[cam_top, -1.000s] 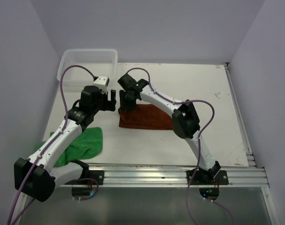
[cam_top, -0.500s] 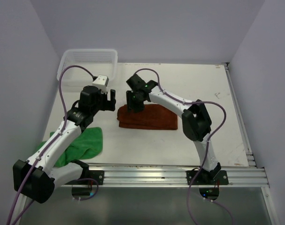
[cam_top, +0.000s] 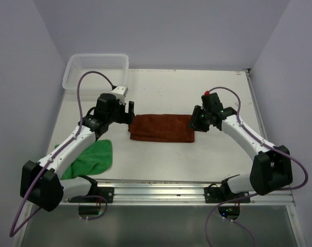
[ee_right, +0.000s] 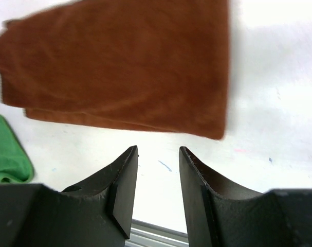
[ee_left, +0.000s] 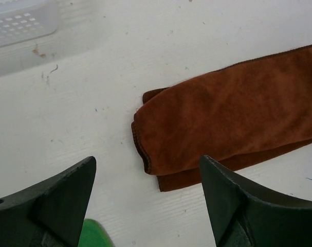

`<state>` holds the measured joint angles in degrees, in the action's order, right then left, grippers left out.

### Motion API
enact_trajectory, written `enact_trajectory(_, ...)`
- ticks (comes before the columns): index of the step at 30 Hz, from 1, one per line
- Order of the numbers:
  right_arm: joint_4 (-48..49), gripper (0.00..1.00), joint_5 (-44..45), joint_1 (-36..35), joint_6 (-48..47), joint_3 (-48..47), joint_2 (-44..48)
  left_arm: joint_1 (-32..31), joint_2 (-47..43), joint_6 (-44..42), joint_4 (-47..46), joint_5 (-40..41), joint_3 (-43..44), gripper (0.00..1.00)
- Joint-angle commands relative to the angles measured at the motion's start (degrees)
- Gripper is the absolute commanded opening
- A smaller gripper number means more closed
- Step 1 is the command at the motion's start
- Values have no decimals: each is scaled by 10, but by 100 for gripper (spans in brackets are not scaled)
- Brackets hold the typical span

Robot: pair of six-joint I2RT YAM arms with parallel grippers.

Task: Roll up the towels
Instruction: Fold the towel

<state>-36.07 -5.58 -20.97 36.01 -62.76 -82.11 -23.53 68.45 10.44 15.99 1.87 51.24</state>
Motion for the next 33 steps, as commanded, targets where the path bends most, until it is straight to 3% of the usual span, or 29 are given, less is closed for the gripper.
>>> enact_trajectory(1,75,42,-32,30,21,107,52,-5,39,19,-24,-54,59,84)
enact_trajectory(5,156,42,-61,102,63,223,121,-21,89,22,-4,-56,133,85)
enact_trajectory(9,240,42,-115,133,87,306,132,-53,162,19,28,-38,222,84)
enact_trajectory(20,381,43,-159,157,121,353,77,-181,418,6,144,16,530,85)
enact_trajectory(26,428,43,-181,157,122,359,20,-224,528,5,186,34,643,85)
enact_trajectory(29,426,41,-179,158,108,362,10,-237,574,5,207,39,694,85)
enact_trajectory(33,428,25,-174,158,94,379,13,-248,609,13,208,35,728,85)
